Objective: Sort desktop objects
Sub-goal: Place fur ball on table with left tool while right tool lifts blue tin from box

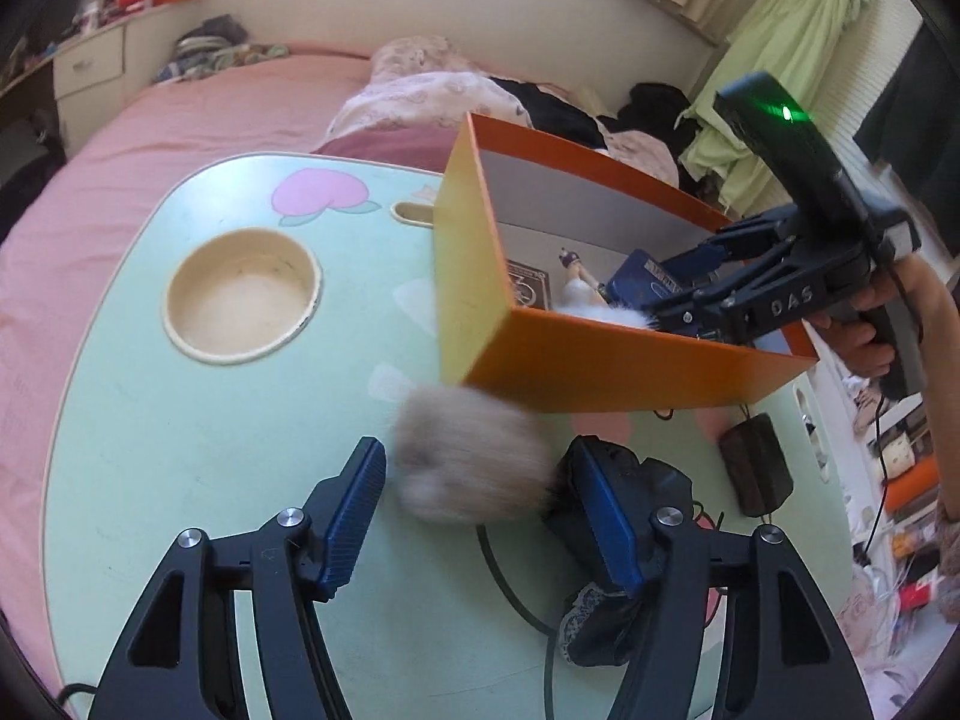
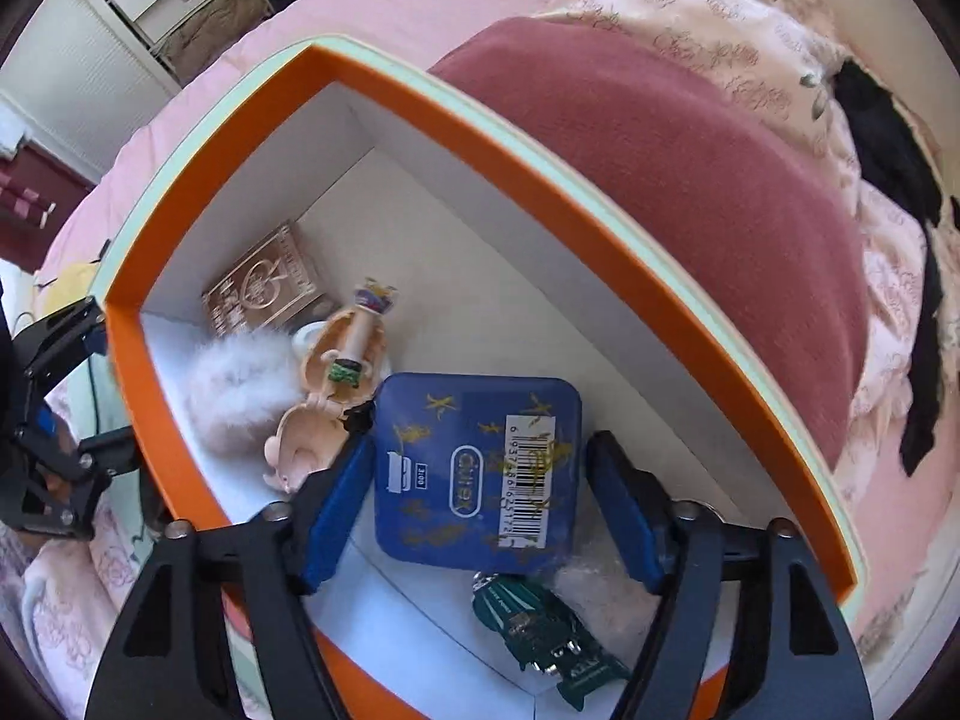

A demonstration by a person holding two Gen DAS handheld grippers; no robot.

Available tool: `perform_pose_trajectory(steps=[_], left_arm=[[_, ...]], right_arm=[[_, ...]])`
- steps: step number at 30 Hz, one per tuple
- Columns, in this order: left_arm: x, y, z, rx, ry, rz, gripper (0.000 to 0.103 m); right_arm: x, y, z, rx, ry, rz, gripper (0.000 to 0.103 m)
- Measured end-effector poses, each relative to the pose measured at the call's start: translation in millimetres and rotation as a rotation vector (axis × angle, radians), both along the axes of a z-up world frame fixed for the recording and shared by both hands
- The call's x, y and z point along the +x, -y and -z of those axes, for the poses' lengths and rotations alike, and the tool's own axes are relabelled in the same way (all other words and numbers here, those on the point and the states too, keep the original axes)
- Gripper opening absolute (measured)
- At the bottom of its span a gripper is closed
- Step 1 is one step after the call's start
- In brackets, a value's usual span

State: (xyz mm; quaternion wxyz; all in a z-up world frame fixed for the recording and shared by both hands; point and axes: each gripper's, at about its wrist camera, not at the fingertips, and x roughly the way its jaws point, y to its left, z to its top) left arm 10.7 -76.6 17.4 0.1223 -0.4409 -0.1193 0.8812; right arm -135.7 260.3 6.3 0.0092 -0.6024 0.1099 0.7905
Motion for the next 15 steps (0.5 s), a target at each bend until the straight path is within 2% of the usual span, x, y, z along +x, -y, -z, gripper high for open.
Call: perform_pose_trajectory(steps=[4, 6, 10, 13, 15], left_arm=[[9, 13, -14, 0.015, -0.068, -0.038, 0.065], [13, 20, -25, 0.017, -0.109, -0.057, 0.065], [7, 34, -52, 0.035, -0.148, -0.069, 0.065], [-12, 28, -82, 0.103, -0.148, 0.017, 0.064], [-33, 8, -101, 0.078, -0.109, 0.073, 0.061]], right_arm=[[7, -1, -3, 0.017, -0.033, 0.031, 0.067], [12, -2, -10, 0.03, -0.08, 0.065, 0.067], [45, -12, -51, -0.053, -0.277, 0.168, 0.067], [83, -6, -89, -0.132, -0.448, 0.215, 0.067], [103, 6, -101, -0.159, -0.501, 0.207, 0.067]])
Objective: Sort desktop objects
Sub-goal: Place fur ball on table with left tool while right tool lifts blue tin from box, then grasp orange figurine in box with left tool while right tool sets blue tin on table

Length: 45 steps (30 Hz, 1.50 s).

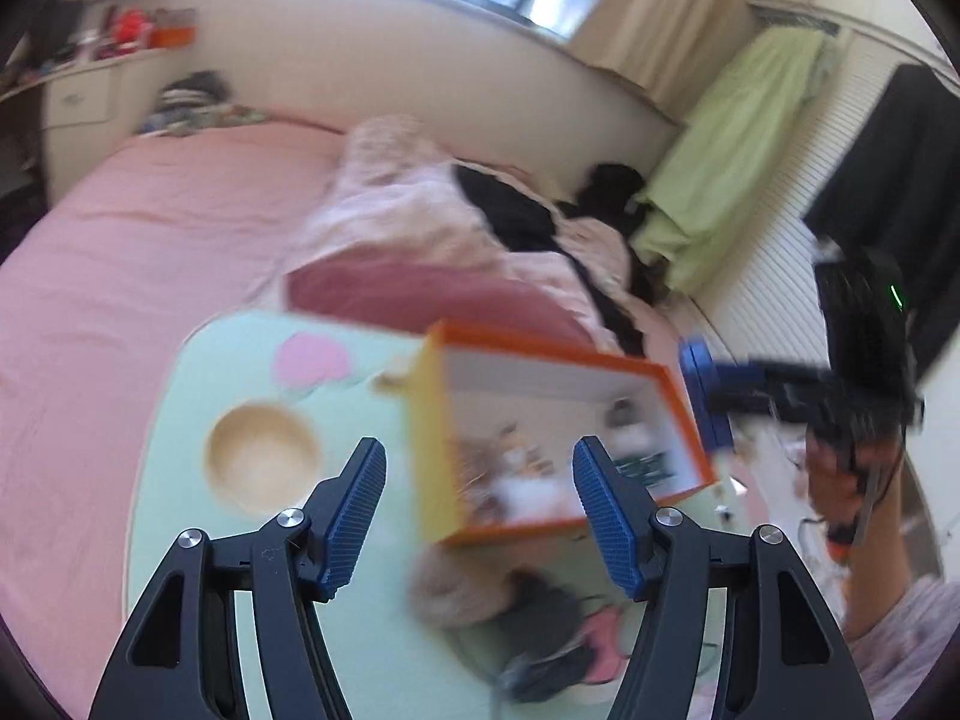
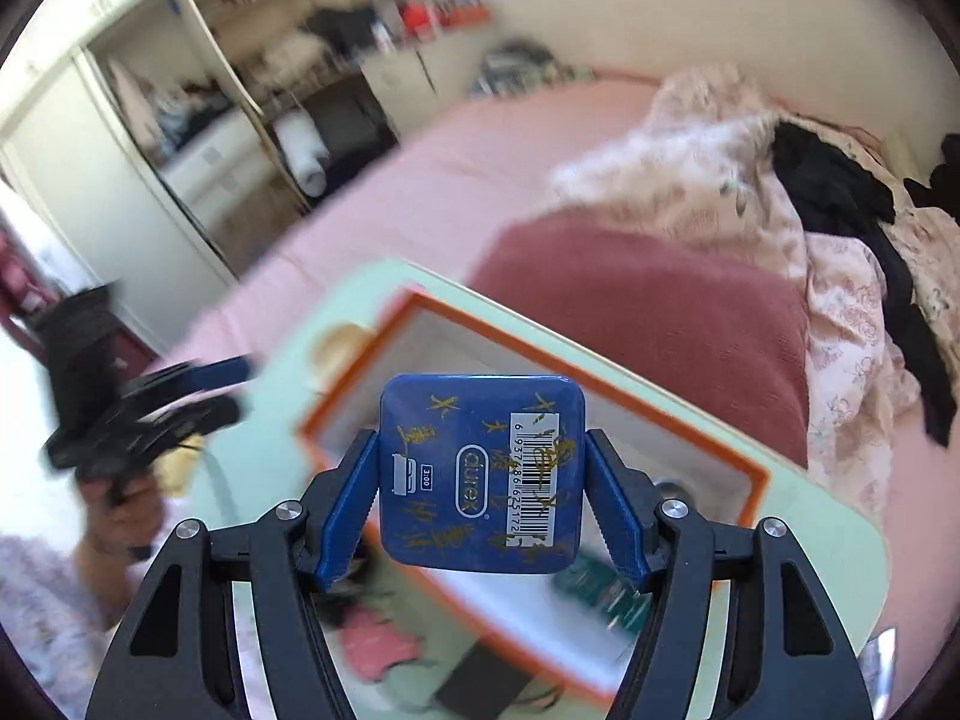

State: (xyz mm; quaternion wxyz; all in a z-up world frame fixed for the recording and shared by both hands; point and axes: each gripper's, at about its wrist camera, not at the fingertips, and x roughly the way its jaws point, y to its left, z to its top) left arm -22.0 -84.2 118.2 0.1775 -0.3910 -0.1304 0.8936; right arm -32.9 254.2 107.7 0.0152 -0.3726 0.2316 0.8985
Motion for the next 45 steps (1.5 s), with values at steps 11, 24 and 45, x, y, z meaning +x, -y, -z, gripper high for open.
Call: perform_pose_trajectory(steps=[11, 24, 45], left_arm=[[-79, -108, 49, -0.373, 0.323, 0.145, 0.016], [-100, -133, 88, -0.457, 0.416, 0.127, 0.041], [-50, -70, -22, -0.167, 0.014, 0.044, 0.033]], right_arm=[[90, 28, 71, -0.024, 0.228, 0.235, 0.067], [80, 49, 106, 0.061, 0.204, 0.278, 0.068], [110, 16, 77, -0.038, -0.013, 0.433, 0.068]])
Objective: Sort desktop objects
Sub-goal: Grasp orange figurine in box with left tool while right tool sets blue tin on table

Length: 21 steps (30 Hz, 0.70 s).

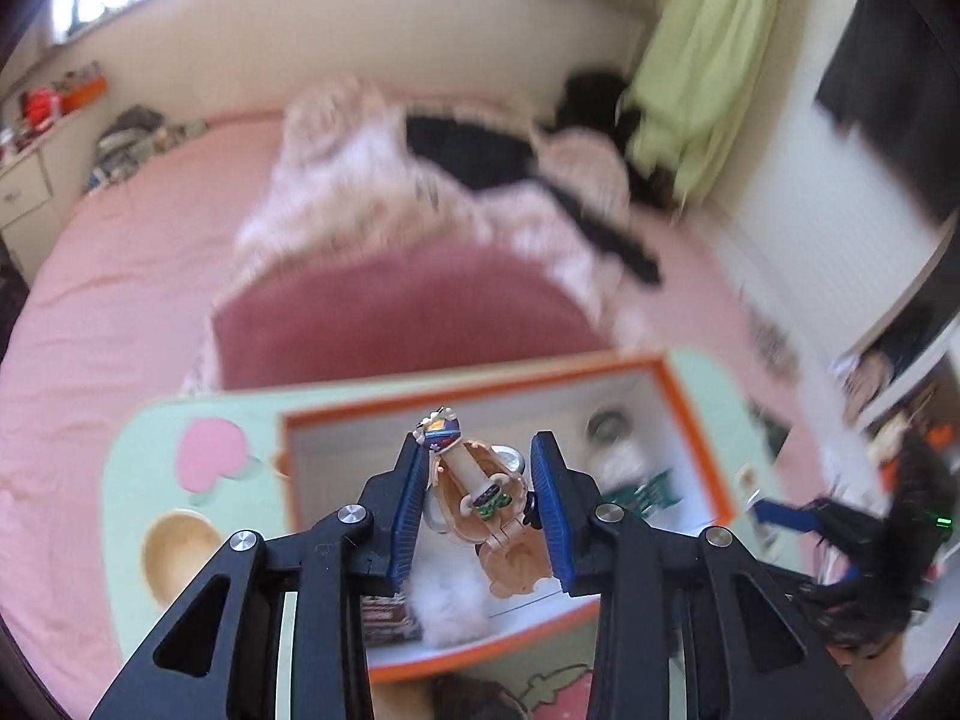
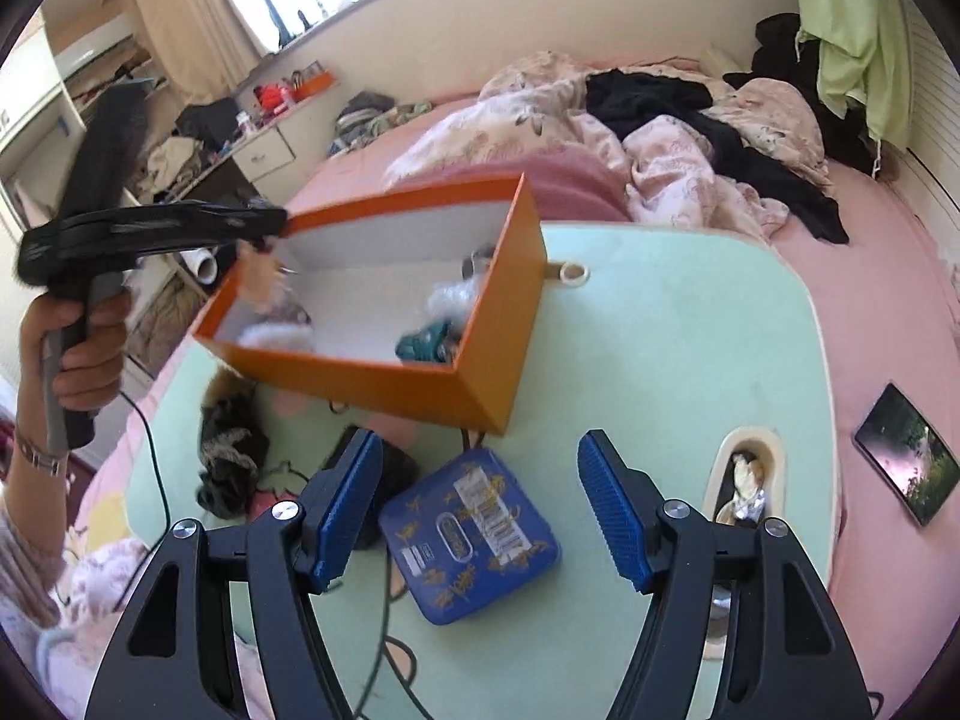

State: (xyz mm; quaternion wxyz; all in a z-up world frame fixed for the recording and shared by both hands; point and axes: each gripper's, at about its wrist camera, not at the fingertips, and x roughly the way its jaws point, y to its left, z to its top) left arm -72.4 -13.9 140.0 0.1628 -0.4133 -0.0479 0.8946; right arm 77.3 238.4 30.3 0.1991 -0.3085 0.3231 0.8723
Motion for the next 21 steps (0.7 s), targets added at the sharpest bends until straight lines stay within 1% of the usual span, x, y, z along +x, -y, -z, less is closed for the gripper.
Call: perform_pose_trajectory(steps=[2, 4, 6, 7, 8, 10, 12, 13, 16, 18, 20, 21], left_arm=[[17, 26, -13, 0.04, -0.041, -0.052, 0.033], [31, 52, -15, 0.057, -0.056, -0.105, 0.033], [46, 76, -7, 0.061, -0.041, -0.16, 0.033], [51, 87, 1, 0.065, -0.023, -0.18, 0.033], [56, 98, 13, 0.077, 0.004, -0.2, 0.033], [62, 112, 40, 0.103, 0.056, -0.232, 0.033], [67, 124, 72, 0.148, 0.131, -0.269, 0.033], [68, 125, 85, 0.161, 0.161, -0.275, 0.033], [73, 115, 114, 0.173, 0.207, -0.28, 0.034], [74, 108, 128, 0.208, 0.23, -0.274, 0.034], [75, 101, 134, 0.252, 0.225, -0.251, 0.033], [75, 98, 133, 0.255, 0.218, -0.243, 0.033]], right_arm=[[-3, -4, -10, -0.012, -0.033, -0.017, 0.068], [-11, -11, -23, -0.036, -0.081, -0.047, 0.068], [-26, -18, -34, -0.075, -0.109, -0.075, 0.068], [-36, -22, -38, -0.105, -0.108, -0.083, 0.068], [-49, -26, -40, -0.141, -0.097, -0.101, 0.067], [-82, -29, -39, -0.241, -0.075, -0.18, 0.058], [-115, -27, -33, -0.345, -0.059, -0.256, 0.055], [-131, -25, -29, -0.378, -0.04, -0.282, 0.054], [-171, -17, -16, -0.398, 0.058, -0.289, 0.053], [-191, -13, -4, -0.414, 0.112, -0.284, 0.053], [-202, -9, 7, -0.441, 0.14, -0.283, 0.053], [-207, -8, 11, -0.454, 0.148, -0.285, 0.053]])
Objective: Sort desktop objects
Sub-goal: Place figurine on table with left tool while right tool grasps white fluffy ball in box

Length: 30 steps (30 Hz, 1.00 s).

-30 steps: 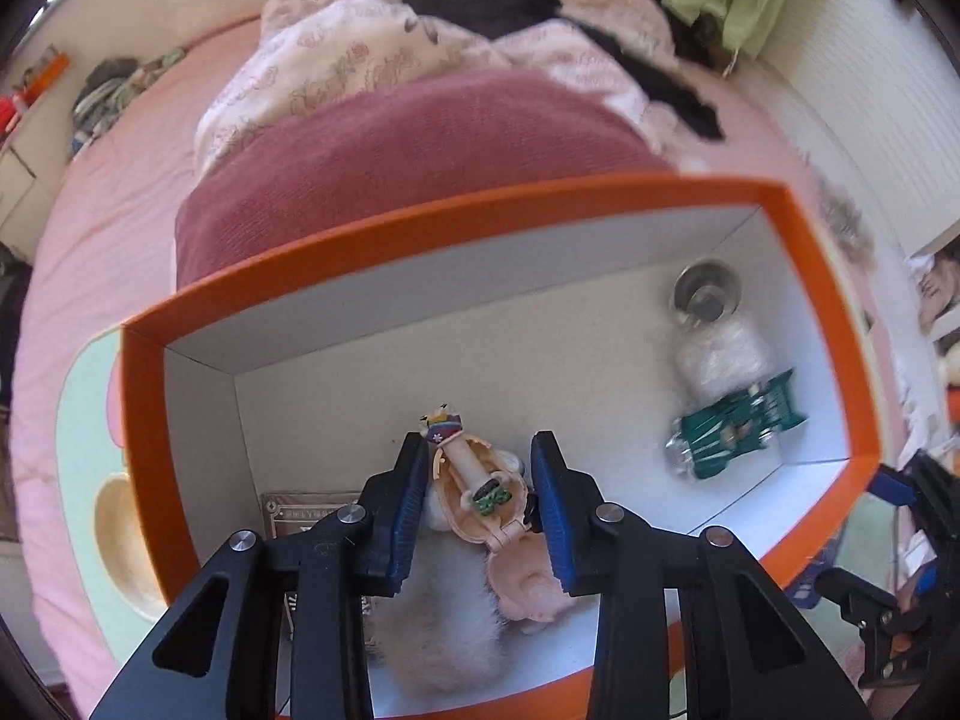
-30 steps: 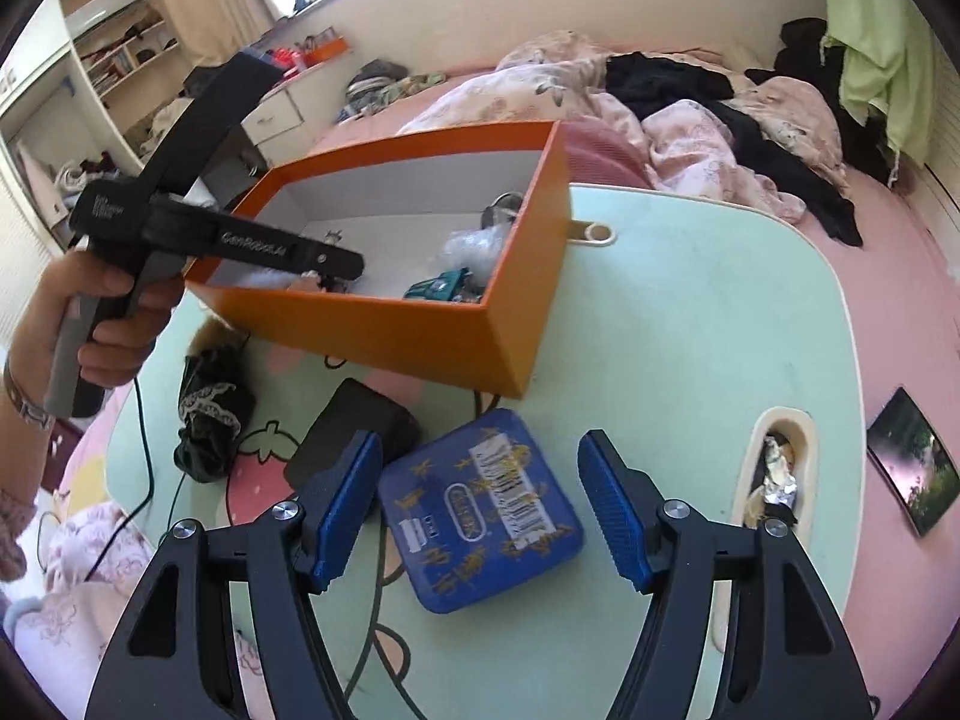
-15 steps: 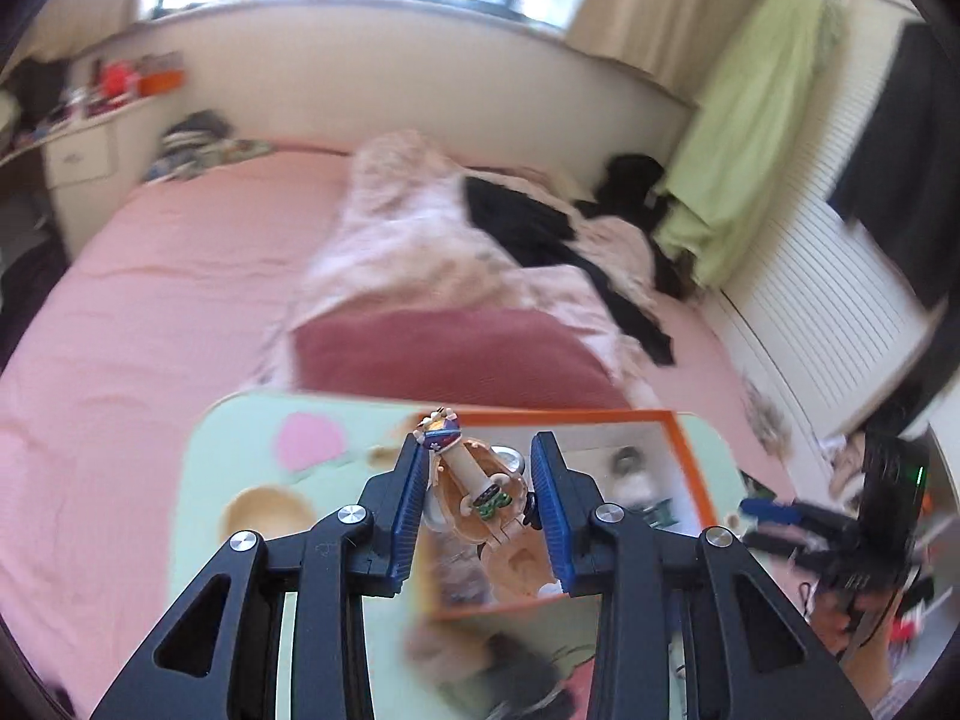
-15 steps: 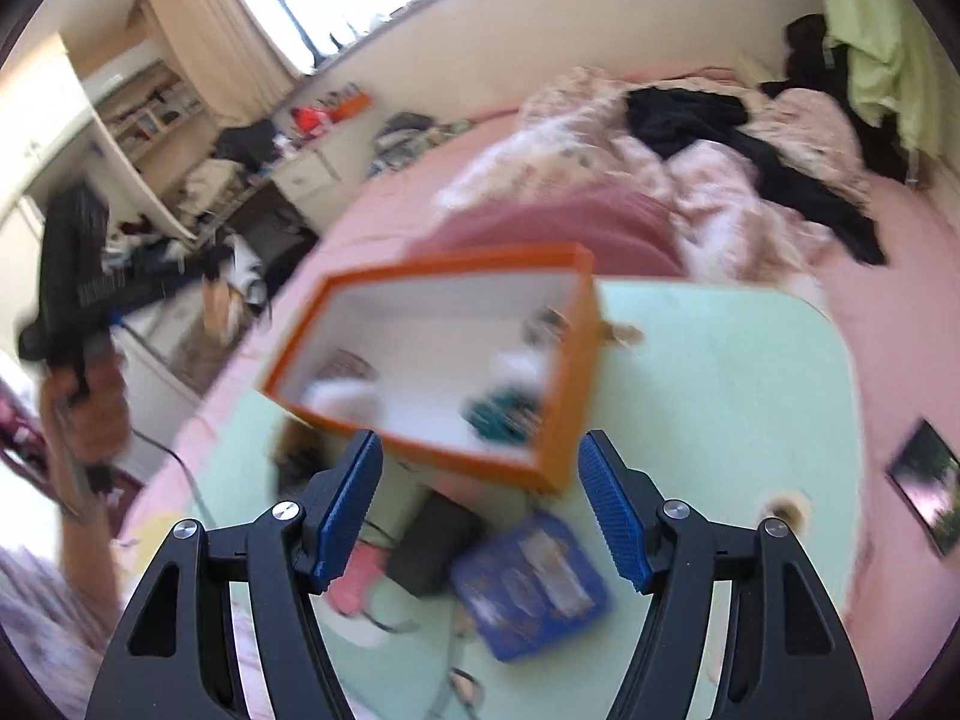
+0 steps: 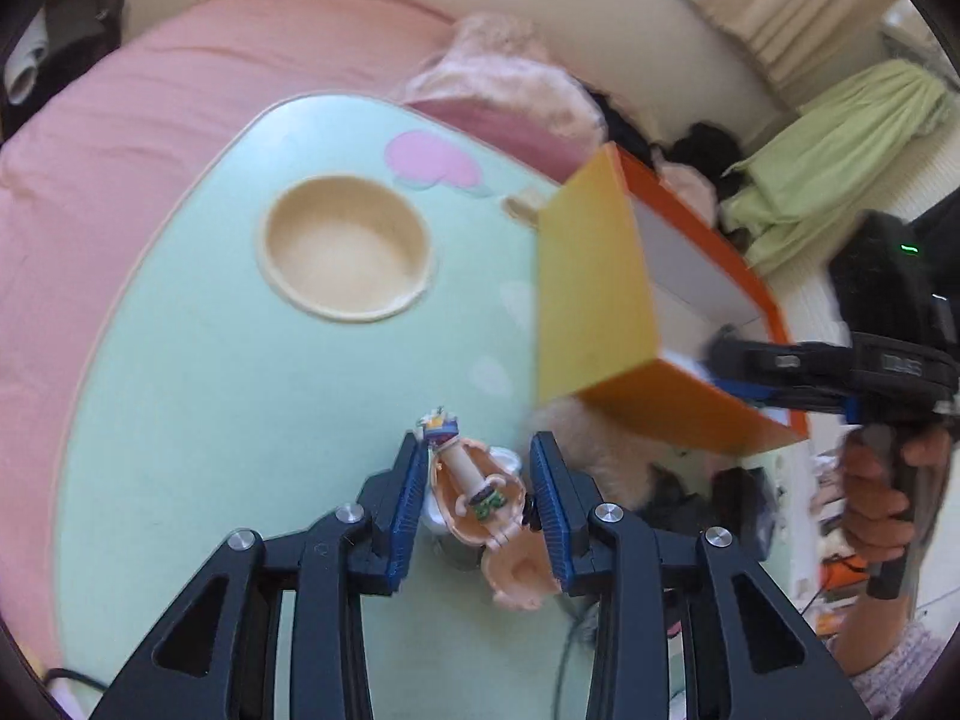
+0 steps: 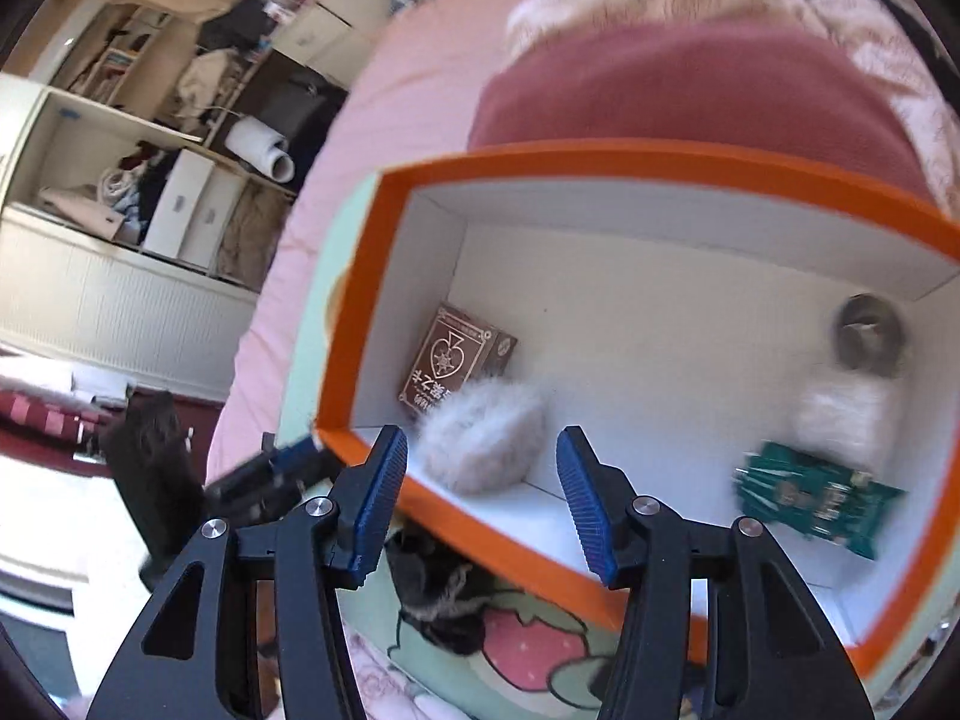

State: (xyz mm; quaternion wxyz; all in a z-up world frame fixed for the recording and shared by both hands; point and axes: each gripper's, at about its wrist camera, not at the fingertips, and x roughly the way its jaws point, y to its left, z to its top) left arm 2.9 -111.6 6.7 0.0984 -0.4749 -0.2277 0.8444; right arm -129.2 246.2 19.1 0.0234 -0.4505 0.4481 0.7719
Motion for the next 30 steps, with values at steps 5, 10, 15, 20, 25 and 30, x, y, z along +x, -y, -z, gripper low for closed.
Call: perform_pose_trajectory(steps=[5, 10, 15, 20, 25, 30], left_arm=[[4, -17, -4, -0.012, -0.038, 0.065, 0.067], [9, -8, -12, 0.024, -0.064, 0.075, 0.072], [5, -10, -45, -0.086, -0.148, 0.105, 0.068], [-20, -33, -90, -0.207, -0.202, 0.219, 0.033], [-63, -81, -89, -0.414, -0.07, 0.338, 0.017], [-79, -113, -64, -0.507, 0.041, 0.387, 0.017]], right_arm=[[-11, 3, 21, -0.024, 0.042, 0.003, 0.033], [8, -10, 20, -0.034, -0.029, 0.072, 0.024], [54, -10, -22, 0.133, -0.213, 0.129, 0.024], [100, 31, -51, 0.317, -0.353, 0.106, 0.024], [102, 76, -20, 0.375, -0.254, 0.037, 0.024], [100, 91, 3, 0.453, -0.177, 0.049, 0.027]])
